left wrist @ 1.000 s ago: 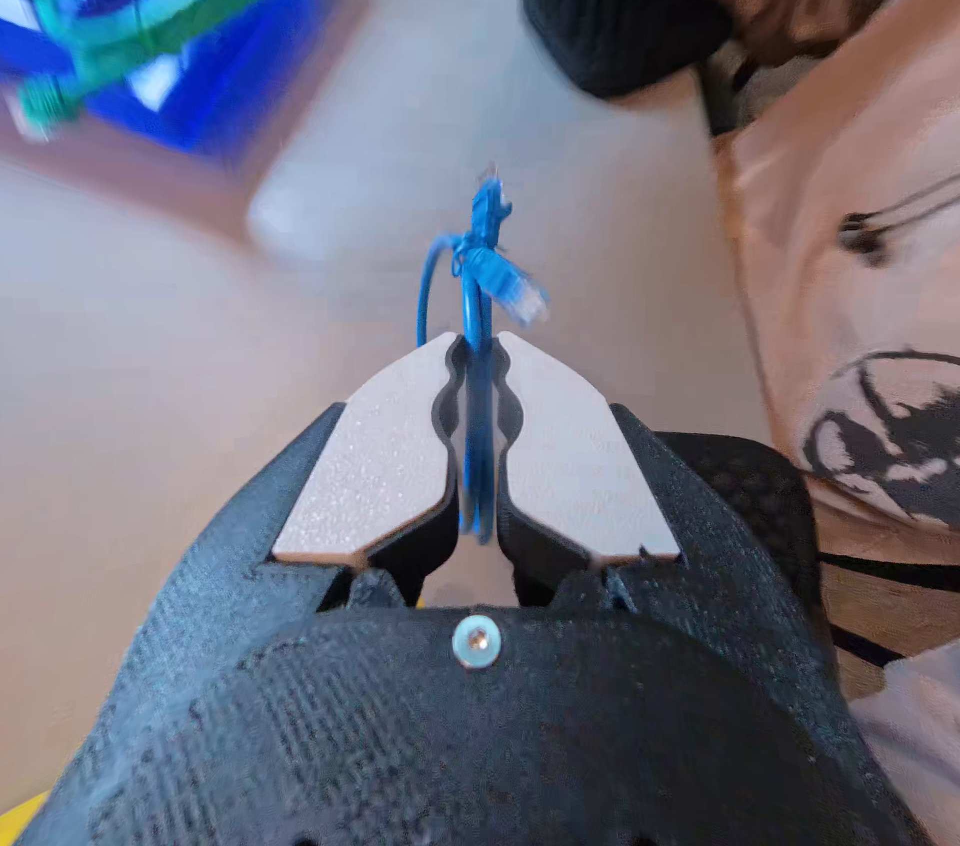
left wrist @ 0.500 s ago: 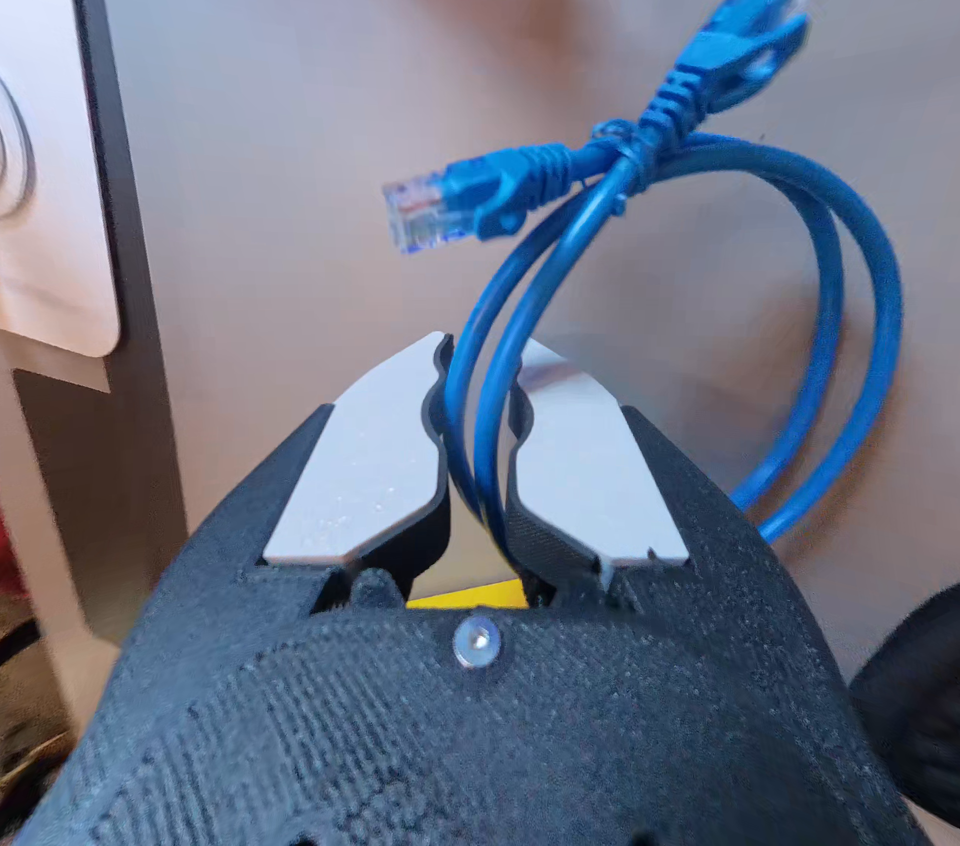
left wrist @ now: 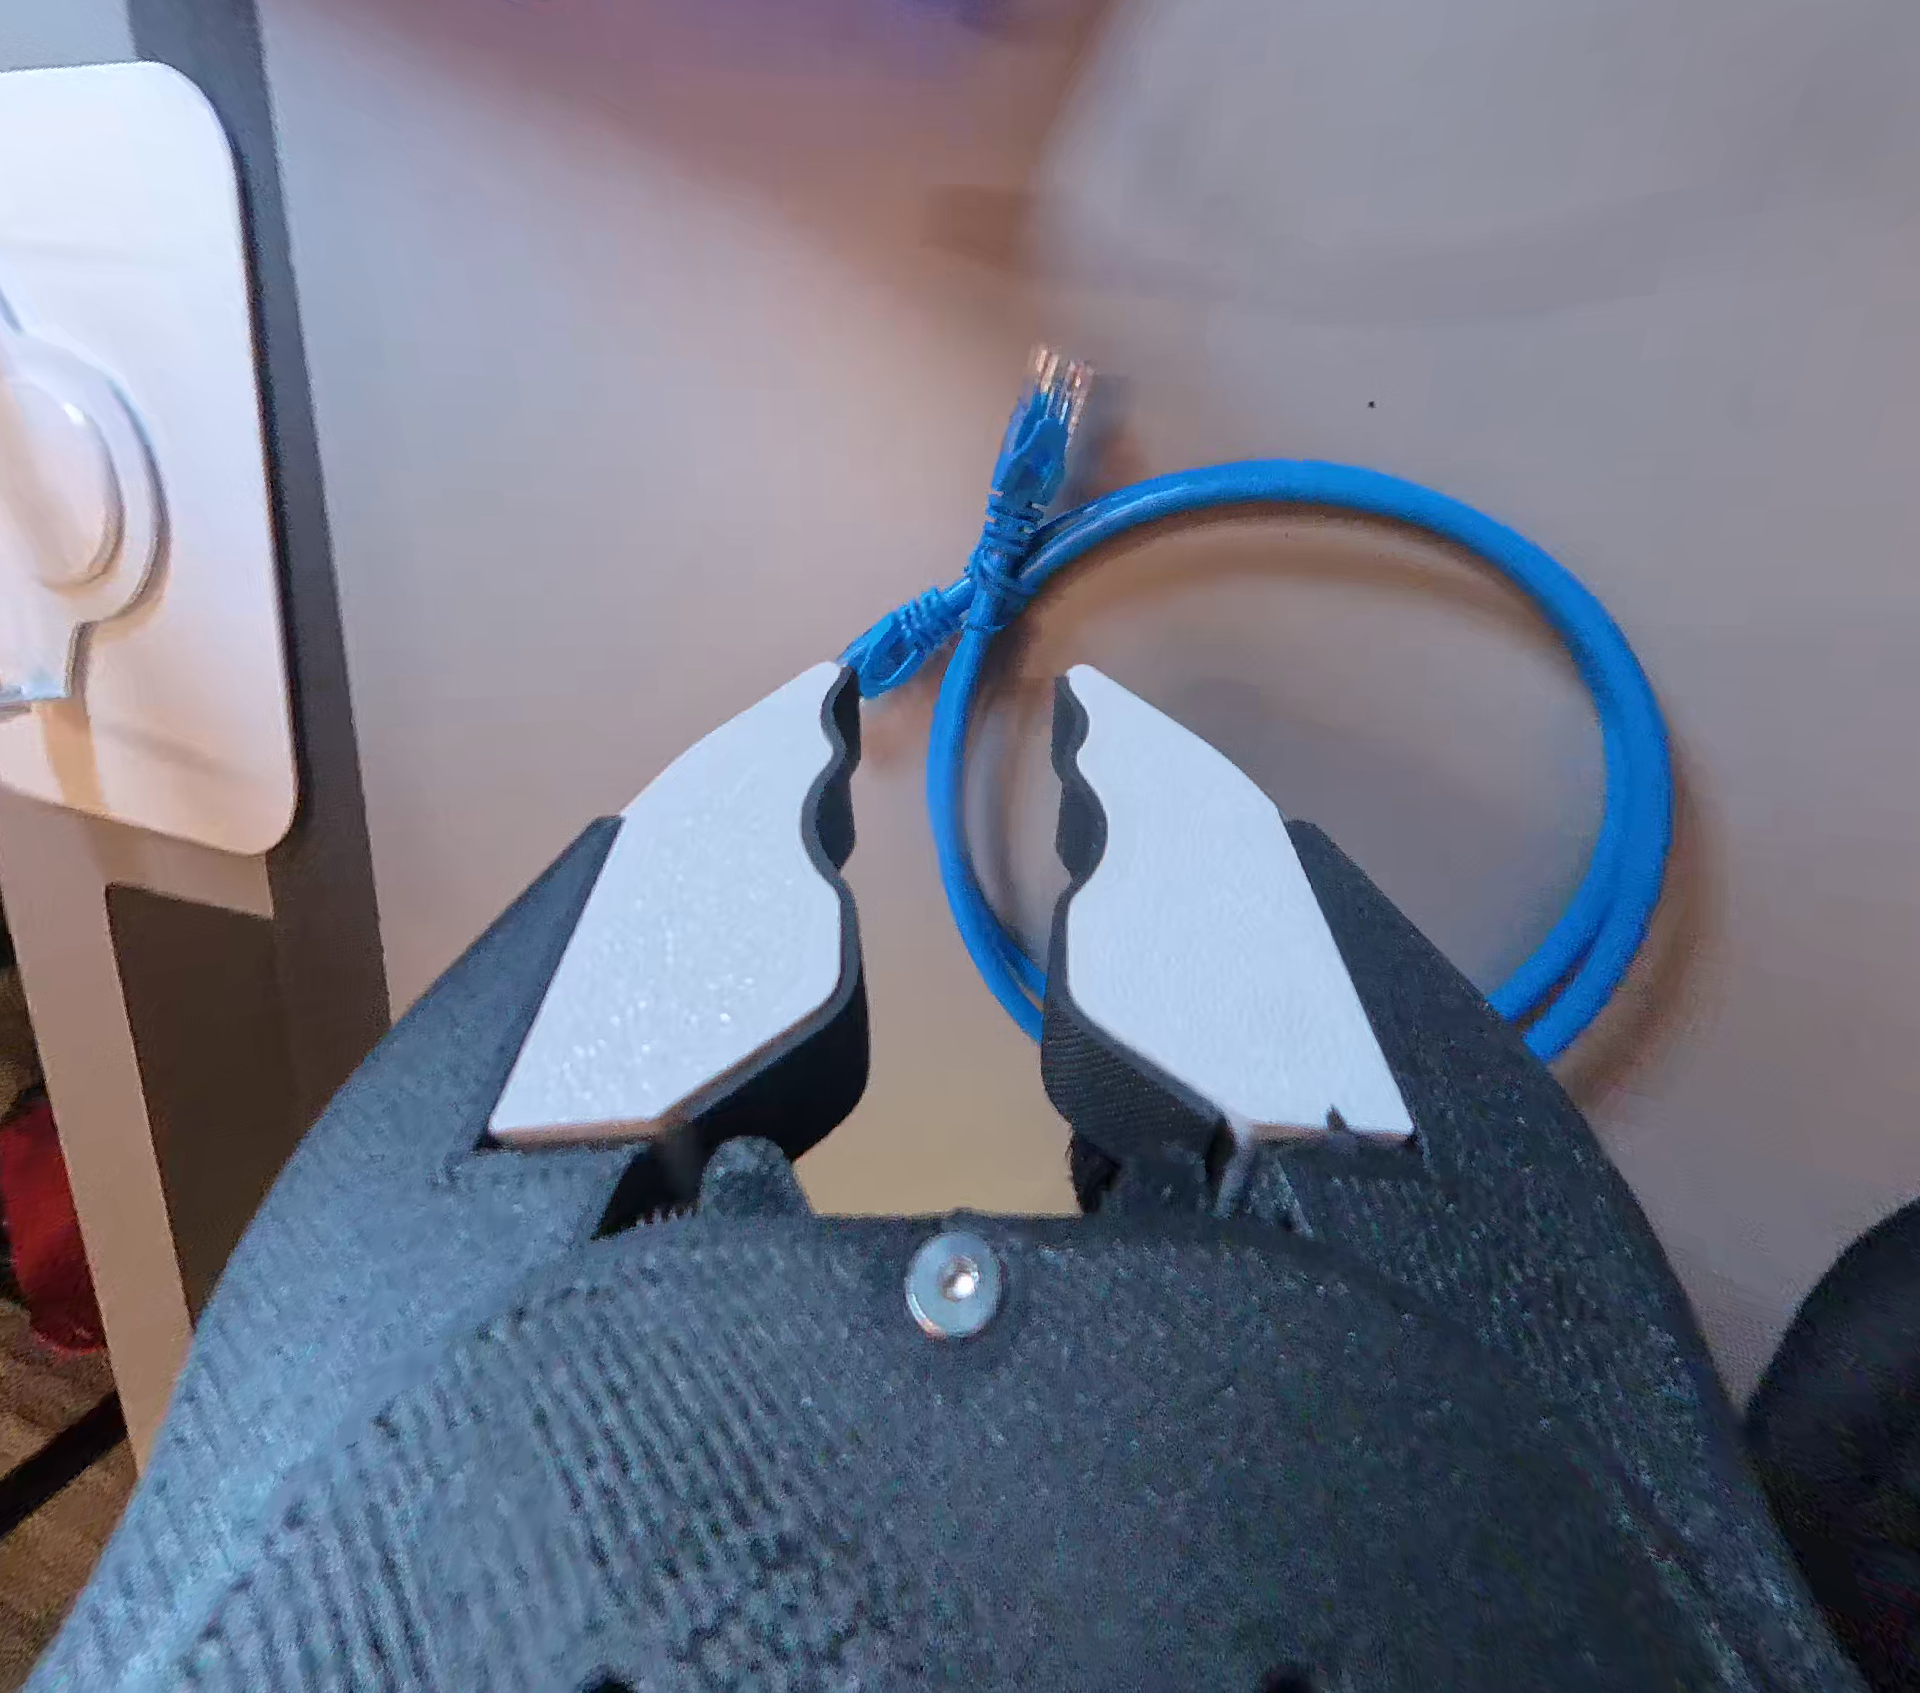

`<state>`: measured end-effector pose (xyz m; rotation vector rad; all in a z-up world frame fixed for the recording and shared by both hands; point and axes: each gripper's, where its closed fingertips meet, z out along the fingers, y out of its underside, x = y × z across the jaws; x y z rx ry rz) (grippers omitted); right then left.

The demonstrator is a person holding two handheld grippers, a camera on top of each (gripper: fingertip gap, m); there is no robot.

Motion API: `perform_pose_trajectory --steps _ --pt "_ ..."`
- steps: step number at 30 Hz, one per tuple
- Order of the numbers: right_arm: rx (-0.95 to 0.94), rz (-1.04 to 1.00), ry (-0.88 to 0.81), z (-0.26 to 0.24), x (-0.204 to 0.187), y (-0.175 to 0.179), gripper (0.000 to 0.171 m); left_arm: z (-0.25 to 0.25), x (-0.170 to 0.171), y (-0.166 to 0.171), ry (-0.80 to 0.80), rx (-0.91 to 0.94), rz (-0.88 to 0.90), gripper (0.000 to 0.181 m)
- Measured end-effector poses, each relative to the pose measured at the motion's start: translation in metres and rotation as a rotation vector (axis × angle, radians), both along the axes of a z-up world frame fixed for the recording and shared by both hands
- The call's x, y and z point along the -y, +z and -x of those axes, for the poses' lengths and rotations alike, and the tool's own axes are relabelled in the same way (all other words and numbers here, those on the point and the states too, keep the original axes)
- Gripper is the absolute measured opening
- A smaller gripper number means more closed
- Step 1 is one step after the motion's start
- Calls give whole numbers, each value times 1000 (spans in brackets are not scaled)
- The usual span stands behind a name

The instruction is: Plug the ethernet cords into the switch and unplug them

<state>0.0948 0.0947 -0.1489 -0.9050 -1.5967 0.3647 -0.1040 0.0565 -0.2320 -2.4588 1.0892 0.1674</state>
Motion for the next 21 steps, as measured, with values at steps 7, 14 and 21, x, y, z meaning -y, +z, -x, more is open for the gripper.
perform_pose_trajectory --steps 7,14,21 --pt "-6 3 -2 -3 -1 0 22 -15 -18 -33 -232 -49 75 35" --pt "28 -16 37 -3 1 -10 21 -27 -4 -38 -236 74 84 18" --pt "100 -144 150 12 19 -35 21 -92 67 15 -268 320 20 16"
